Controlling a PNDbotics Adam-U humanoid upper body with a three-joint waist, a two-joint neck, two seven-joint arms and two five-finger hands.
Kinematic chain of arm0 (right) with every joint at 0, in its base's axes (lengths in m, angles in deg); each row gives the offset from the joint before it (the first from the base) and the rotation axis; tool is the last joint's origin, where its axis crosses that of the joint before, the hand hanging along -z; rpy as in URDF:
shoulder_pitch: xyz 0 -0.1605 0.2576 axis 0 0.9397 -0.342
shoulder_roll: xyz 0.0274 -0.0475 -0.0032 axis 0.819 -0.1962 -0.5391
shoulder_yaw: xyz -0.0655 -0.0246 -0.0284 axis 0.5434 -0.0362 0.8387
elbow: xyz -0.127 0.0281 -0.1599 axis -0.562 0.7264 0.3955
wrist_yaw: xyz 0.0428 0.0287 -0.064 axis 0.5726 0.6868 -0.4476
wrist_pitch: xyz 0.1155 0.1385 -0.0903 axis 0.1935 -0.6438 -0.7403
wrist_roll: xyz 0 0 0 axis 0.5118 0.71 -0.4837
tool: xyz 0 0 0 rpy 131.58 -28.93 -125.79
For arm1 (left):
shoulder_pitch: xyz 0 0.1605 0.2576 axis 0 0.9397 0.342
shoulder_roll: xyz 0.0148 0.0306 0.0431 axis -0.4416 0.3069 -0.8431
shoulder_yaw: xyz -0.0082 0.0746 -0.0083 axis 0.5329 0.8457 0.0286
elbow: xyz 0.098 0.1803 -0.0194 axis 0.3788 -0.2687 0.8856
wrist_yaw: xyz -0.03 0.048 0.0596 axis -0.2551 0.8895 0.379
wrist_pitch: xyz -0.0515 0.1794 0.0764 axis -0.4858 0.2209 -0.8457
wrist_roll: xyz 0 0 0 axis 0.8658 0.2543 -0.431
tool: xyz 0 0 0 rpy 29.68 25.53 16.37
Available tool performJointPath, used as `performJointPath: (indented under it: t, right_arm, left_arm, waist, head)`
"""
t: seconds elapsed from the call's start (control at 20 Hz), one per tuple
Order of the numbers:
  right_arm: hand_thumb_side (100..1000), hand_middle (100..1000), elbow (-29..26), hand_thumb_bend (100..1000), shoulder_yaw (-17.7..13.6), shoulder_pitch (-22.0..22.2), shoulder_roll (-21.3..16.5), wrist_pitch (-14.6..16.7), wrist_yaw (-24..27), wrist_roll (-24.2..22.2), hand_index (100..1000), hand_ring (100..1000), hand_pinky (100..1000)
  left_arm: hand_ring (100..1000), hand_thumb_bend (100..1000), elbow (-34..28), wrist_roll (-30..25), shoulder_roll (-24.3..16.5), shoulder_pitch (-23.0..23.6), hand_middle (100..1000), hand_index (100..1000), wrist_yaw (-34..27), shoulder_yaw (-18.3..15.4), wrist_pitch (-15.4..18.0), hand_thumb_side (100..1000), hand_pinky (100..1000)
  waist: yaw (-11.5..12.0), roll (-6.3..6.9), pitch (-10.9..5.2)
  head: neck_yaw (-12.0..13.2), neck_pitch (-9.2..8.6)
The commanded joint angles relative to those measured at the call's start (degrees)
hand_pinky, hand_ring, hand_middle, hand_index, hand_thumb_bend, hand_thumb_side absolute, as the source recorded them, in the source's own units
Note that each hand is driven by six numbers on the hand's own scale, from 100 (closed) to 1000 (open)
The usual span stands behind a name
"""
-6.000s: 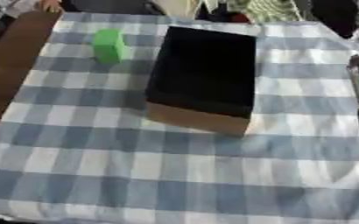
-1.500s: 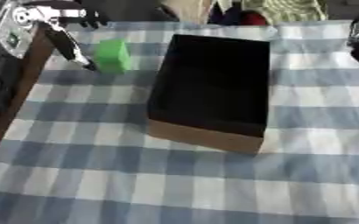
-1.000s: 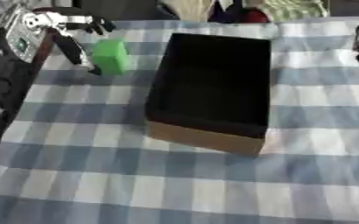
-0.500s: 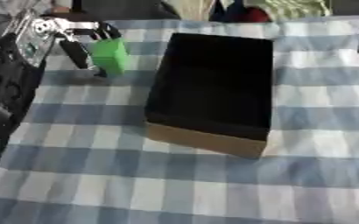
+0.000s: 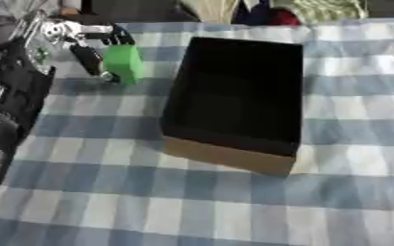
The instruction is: Pick up objects on the table and place them in the box.
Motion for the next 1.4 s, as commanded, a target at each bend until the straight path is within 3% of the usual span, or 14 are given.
performJointPath:
  t: [0.05,0.2,0.45,0.8,1.1,1.4]
  right_arm:
    - [366,765,-0.6,100,-0.1,-1.0,-1.3,-0.2,0.2,-0.2,903,905,847]
    - [368,766,-0.6,100,-0.2,-0.9,-1.3,-0.3,0.1,-0.1,904,906,848]
    - [370,765,-0.6,100,-0.2,-0.8,-1.0,-0.4,0.0,0.0,903,906,848]
    - [375,764,-0.6,100,-0.2,-0.5,-0.5,-0.3,-0.1,0.0,903,905,848]
    - [374,764,-0.7,100,-0.2,-0.2,-0.1,-0.2,-0.3,0.0,903,905,849]
    - [380,764,-0.9,100,-0.3,0.3,0.4,-0.1,-0.6,0.0,904,906,849]
  left_arm:
    - [743,486,-0.3,-0.4,-0.9,-0.9,606,872,0.1,-0.2,0.7,100,860]
    - [694,467,-0.4,0.1,-0.8,-1.0,536,851,-0.2,-0.1,0.3,100,853]
    - [633,442,-0.4,0.9,-0.8,-1.0,494,821,-0.3,-0.1,-0.7,100,854]
    - [611,257,-0.7,2.8,-0.7,-1.2,481,796,-1.0,0.0,-1.8,100,836]
    - [595,275,-1.7,8.2,-0.7,-1.2,444,757,0.9,0.3,-3.9,100,801]
    - [555,265,-2.0,11.3,-0.7,-1.3,397,720,-0.8,0.6,-4.4,100,803]
  waist:
    - [0.0,0.0,-1.21]
    - [0.0,0.0,-1.22]
    - [-0.1,-0.02,-1.43]
    - [-0.1,-0.08,-1.86]
    - [-0.2,-0.1,-2.38]
    - [-0.3,-0.04,-3.0]
  head:
    - [0.2,-0.64]
    - [0.3,-0.49]
    - [0.1,-0.27]
    - [0.1,0.0]
    - [0.0,0.29]
    - [-0.1,0.59]
